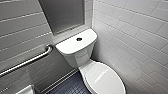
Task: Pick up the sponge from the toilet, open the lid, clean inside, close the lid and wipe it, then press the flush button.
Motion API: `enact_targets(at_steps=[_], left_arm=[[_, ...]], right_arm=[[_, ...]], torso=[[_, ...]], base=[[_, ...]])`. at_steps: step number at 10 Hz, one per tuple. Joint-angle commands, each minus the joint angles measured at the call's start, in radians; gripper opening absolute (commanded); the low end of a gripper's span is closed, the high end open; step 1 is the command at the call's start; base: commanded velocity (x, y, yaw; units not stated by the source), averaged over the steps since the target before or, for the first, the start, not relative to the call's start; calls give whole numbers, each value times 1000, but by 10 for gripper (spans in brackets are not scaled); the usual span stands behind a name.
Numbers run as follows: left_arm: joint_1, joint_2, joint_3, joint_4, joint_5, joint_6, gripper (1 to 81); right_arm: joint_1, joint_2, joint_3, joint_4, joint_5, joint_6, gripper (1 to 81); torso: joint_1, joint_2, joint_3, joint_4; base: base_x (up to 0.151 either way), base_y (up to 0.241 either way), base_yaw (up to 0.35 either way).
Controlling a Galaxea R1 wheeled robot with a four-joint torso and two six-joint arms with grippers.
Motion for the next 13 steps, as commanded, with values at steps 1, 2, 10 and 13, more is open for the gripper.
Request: enact_targets(at_steps=[1, 2, 10, 13], left_arm=[[15, -15, 40, 9, 68, 7, 811], [16, -13, 40, 12, 68, 7, 811], [10, -10, 37, 10, 68, 6, 811], [10, -10, 32, 10, 68, 6, 811]], right_arm=[[142, -124, 155, -58, -93, -75, 10], [190, -124, 156, -51, -147, -75, 10], [595, 147, -144, 24, -480, -74, 10], [690, 284, -302, 38, -589, -71, 10]], torso=[[0, 0, 0, 0], [0, 0, 0, 0], [0, 0, 0, 0], [0, 0, 0, 0]], base=[[0, 0, 0], [0, 0, 0], [0, 0, 0], [0, 0, 0]])
